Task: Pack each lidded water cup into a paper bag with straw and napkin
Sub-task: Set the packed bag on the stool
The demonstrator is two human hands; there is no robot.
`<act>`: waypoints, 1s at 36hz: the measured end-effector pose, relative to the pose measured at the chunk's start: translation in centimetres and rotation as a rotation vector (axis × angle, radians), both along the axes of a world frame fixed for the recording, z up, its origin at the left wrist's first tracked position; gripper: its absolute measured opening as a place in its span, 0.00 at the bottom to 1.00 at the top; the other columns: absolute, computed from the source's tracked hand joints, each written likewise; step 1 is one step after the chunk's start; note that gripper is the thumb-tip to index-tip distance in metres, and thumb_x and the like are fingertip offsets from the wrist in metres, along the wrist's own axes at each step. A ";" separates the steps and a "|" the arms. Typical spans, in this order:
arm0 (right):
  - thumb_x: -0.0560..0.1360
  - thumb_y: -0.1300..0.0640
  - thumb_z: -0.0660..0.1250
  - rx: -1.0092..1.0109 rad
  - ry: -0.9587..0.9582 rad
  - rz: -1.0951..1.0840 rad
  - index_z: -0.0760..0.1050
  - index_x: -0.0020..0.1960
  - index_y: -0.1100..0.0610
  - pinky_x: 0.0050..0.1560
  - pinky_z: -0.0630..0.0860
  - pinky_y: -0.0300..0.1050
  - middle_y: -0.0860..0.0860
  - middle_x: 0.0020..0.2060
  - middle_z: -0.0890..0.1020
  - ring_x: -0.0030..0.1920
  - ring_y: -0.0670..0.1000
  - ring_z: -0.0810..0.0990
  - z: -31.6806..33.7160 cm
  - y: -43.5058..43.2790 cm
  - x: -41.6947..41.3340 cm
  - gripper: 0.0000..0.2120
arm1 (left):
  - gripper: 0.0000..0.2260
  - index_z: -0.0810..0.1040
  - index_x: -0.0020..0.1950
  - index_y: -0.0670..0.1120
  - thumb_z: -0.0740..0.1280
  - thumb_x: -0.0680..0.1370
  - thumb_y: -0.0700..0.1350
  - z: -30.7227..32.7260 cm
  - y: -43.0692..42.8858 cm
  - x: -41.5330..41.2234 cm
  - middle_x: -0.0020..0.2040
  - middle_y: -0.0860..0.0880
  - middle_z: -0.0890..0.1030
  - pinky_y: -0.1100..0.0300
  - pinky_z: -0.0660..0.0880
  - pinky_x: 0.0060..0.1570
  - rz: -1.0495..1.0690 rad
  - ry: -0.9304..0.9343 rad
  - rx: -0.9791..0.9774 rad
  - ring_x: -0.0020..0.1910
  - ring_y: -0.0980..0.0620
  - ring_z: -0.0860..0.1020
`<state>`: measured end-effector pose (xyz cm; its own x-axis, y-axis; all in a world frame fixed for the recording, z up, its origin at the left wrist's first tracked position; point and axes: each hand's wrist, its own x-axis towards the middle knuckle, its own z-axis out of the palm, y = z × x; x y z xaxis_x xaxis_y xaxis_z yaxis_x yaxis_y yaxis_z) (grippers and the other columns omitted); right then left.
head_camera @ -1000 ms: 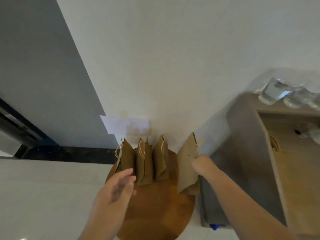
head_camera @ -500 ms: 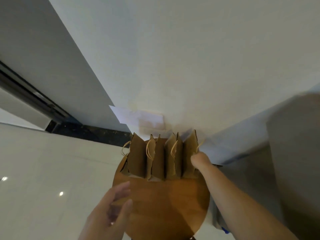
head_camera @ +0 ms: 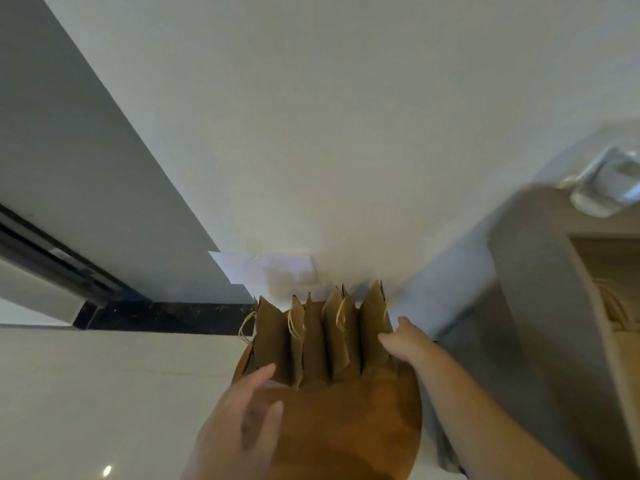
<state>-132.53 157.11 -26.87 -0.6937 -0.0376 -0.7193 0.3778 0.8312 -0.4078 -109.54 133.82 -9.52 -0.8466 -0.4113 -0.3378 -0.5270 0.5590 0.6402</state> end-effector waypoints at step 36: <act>0.82 0.48 0.65 0.070 0.450 -0.462 0.76 0.72 0.43 0.62 0.67 0.35 0.41 0.63 0.74 0.62 0.43 0.75 17.3 37.0 26.9 0.19 | 0.17 0.71 0.72 0.66 0.63 0.83 0.56 -2.0 38.0 -4.8 0.79 0.67 0.61 0.52 0.53 0.81 -0.774 0.596 -0.106 0.83 0.61 0.51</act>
